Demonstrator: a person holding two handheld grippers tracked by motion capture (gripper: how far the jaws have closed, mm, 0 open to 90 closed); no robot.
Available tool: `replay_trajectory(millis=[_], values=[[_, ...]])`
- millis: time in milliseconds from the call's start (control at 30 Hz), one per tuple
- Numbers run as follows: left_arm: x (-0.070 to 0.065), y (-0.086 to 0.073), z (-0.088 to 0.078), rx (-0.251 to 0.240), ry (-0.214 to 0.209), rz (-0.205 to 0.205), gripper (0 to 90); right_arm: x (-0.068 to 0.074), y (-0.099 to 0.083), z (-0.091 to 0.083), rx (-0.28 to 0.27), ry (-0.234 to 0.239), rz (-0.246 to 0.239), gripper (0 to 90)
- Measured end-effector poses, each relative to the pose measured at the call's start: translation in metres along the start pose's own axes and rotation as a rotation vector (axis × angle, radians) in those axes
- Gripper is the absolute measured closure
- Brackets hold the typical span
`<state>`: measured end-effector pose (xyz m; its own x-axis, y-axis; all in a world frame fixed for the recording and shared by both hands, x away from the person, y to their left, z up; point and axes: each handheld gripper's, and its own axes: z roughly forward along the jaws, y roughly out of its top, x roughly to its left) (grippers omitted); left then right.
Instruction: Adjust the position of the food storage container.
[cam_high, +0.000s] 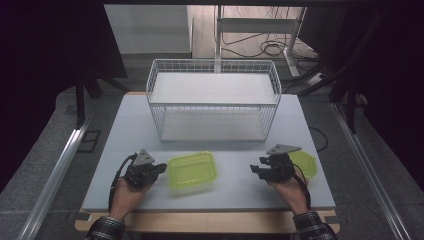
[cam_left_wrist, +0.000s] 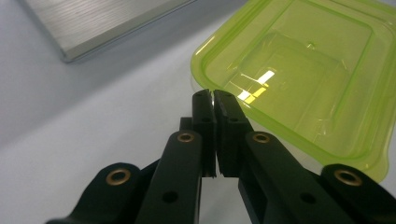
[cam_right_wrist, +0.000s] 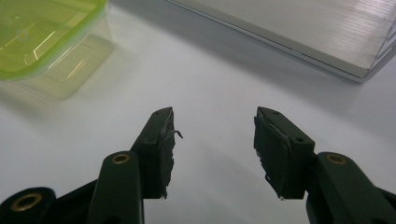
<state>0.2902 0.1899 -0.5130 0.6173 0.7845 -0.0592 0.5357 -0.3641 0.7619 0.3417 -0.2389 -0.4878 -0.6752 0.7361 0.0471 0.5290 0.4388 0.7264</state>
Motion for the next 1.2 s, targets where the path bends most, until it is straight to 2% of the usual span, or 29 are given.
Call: replay_trajectory(millis=[200, 900, 1100, 1200], values=[[-0.008, 0.005, 0.006, -0.004, -0.031, 0.011, 88.2, 0.001, 0.0, 0.001, 0.005, 0.0, 0.001, 47.1], [-0.053, 0.011, 0.012, 0.001, -0.163, 0.074, 87.2, 0.002, -0.002, 0.003, 0.015, -0.007, -0.008, 45.4], [-0.056, 0.011, 0.014, 0.005, -0.152, 0.085, 83.8, 0.002, -0.003, 0.003, 0.015, -0.008, -0.014, 44.2], [-0.055, 0.009, 0.012, 0.001, -0.117, 0.081, 73.4, 0.002, -0.004, 0.002, 0.01, -0.007, -0.016, 42.3]])
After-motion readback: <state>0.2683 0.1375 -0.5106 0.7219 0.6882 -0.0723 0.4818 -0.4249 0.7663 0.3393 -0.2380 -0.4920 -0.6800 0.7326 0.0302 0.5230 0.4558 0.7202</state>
